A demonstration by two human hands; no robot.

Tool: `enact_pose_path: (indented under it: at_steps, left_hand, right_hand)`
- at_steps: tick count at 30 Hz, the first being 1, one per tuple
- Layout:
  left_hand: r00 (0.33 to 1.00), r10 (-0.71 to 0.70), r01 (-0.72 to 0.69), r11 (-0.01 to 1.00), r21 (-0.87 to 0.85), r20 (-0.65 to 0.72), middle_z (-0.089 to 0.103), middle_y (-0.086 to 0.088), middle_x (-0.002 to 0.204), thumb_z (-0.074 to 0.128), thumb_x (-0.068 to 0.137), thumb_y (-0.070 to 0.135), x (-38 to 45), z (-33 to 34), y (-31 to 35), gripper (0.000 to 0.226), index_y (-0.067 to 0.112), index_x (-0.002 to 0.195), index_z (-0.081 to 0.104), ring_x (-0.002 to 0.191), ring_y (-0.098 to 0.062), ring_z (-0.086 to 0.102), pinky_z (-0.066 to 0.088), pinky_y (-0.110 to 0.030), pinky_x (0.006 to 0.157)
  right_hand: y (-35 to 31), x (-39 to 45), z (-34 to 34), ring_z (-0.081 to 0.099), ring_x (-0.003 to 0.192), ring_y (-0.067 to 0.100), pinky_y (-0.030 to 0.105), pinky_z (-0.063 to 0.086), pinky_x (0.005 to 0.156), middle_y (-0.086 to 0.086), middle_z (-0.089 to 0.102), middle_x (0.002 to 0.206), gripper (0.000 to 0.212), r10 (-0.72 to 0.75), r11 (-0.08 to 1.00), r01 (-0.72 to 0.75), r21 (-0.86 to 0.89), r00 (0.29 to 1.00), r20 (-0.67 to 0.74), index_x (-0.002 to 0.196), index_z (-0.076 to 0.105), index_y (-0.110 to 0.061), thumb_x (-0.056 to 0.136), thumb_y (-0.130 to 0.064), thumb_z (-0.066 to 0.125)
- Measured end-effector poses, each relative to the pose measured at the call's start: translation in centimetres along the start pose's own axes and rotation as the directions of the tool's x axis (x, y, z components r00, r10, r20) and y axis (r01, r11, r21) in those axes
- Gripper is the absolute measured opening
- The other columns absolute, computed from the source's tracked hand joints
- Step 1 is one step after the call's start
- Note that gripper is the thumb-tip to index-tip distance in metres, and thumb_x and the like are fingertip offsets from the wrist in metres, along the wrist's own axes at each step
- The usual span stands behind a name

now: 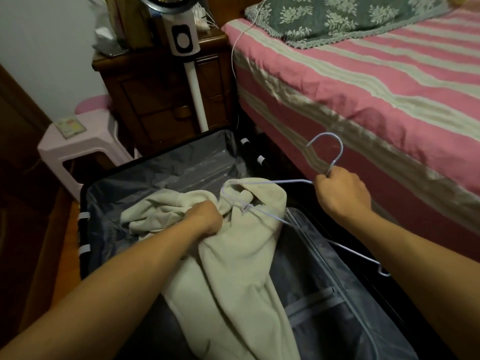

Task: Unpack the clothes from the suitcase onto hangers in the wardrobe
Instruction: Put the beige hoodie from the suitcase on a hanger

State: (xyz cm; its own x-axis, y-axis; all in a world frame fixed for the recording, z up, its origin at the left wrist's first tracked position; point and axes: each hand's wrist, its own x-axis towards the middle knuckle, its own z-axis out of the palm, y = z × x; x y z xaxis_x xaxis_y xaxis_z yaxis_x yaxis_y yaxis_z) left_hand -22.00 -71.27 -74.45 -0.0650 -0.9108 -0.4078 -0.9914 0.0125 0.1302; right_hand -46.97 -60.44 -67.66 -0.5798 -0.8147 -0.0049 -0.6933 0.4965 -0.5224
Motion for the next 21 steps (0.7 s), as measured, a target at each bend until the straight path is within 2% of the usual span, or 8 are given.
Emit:
enact_pose_path:
  at_steps: [2, 4, 7, 10, 13, 16, 19, 21]
  left_hand:
    - [0.985, -0.08, 0.042, 0.971, -0.237, -0.152, 0.058, -0.019, 0.137, 0.049, 0.098, 0.02, 0.8, -0.7, -0.7, 0.036, 0.009, 0.131, 0.058, 0.123, -0.039, 0.055, 0.045, -0.04, 0.097]
    - [0.968, -0.146, 0.043, 0.898, -0.439, -0.203, 0.057, -0.021, 0.137, 0.045, 0.1, 0.02, 1.5, -1.6, -1.2, 0.036, 0.012, 0.133, 0.057, 0.121, -0.042, 0.054, 0.043, -0.041, 0.094]
    - [0.943, -0.207, 0.025, 0.825, -0.565, -0.261, 0.06, -0.021, 0.131, 0.043, 0.102, 0.026, 2.3, -2.2, -1.9, 0.034, 0.012, 0.128, 0.06, 0.115, -0.042, 0.056, 0.04, -0.039, 0.086]
    - [0.931, -0.17, -0.017, 0.864, -0.503, -0.324, 0.064, -0.02, 0.126, 0.042, 0.104, 0.039, 2.3, -2.3, -1.9, 0.04, 0.012, 0.123, 0.064, 0.113, -0.042, 0.058, 0.045, -0.042, 0.09]
    - [0.889, 0.053, -0.112, 0.988, -0.105, -0.454, 0.068, -0.016, 0.115, 0.043, 0.101, 0.043, 1.4, -2.8, -1.5, 0.036, 0.019, 0.113, 0.066, 0.105, -0.04, 0.062, 0.048, -0.042, 0.082]
    - [0.869, 0.202, -0.14, 0.976, 0.167, -0.452, 0.068, -0.015, 0.113, 0.049, 0.099, 0.04, 0.7, -4.0, -1.3, 0.029, 0.019, 0.112, 0.064, 0.102, -0.04, 0.063, 0.049, -0.043, 0.08]
    - [0.896, 0.113, -0.099, 0.994, 0.055, -0.428, 0.068, -0.016, 0.111, 0.046, 0.101, 0.039, 0.9, -5.5, -1.7, 0.031, 0.017, 0.112, 0.066, 0.099, -0.04, 0.063, 0.05, -0.042, 0.078]
    - [0.918, 0.086, -0.138, 0.984, -0.109, -0.388, 0.07, -0.015, 0.107, 0.043, 0.103, 0.037, 0.2, -6.0, -1.2, 0.033, 0.016, 0.108, 0.068, 0.097, -0.039, 0.063, 0.052, -0.042, 0.079]
  right_hand:
    - [0.3, -0.3, 0.0, 0.052, 0.074, 0.036, 0.038, 0.038, 0.065, 0.011, 0.055, 0.082, 0.028, -0.015, 0.996, 0.016, -0.088, 1.0, 0.016, 0.082, 0.055, -0.01, 0.093, -0.032, 0.041]
    - [0.4, -0.6, 0.1, 0.053, 0.075, 0.036, 0.038, 0.041, 0.065, 0.011, 0.055, 0.082, 0.029, -0.032, 0.99, 0.041, -0.135, 0.997, 0.07, 0.079, 0.054, -0.011, 0.093, -0.034, 0.041]
    - [0.0, -0.9, -0.2, 0.055, 0.075, 0.036, 0.038, 0.043, 0.065, 0.011, 0.057, 0.081, 0.029, -0.05, 0.99, 0.062, -0.128, 0.994, 0.096, 0.075, 0.054, -0.013, 0.092, -0.034, 0.042]
    - [-1.3, -1.1, -1.1, 0.053, 0.076, 0.037, 0.038, 0.04, 0.065, 0.012, 0.054, 0.08, 0.029, -0.073, 0.994, 0.076, -0.085, 0.997, 0.036, 0.071, 0.051, -0.011, 0.091, -0.031, 0.044]
    - [-3.4, -1.1, -0.9, 0.051, 0.068, 0.034, 0.036, 0.037, 0.058, 0.011, 0.053, 0.074, 0.029, -0.142, 0.989, 0.145, -0.013, 0.978, 0.155, 0.066, 0.046, -0.012, 0.091, -0.027, 0.047]
    - [-5.1, -0.6, -0.9, 0.044, 0.057, 0.025, 0.032, 0.03, 0.052, 0.009, 0.05, 0.068, 0.027, -0.138, 0.99, 0.126, 0.063, 0.959, 0.248, 0.064, 0.044, -0.014, 0.089, -0.024, 0.05]
    - [-5.9, -0.1, -2.0, 0.048, 0.062, 0.024, 0.033, 0.033, 0.053, 0.008, 0.052, 0.074, 0.021, -0.07, 0.995, 0.059, 0.075, 0.987, 0.147, 0.075, 0.051, -0.011, 0.09, -0.025, 0.051]
    - [-6.3, 0.1, -1.4, 0.054, 0.069, 0.03, 0.03, 0.035, 0.052, 0.012, 0.058, 0.083, 0.017, -0.072, 0.995, 0.055, 0.077, 0.97, 0.233, 0.084, 0.056, -0.005, 0.09, -0.02, 0.053]
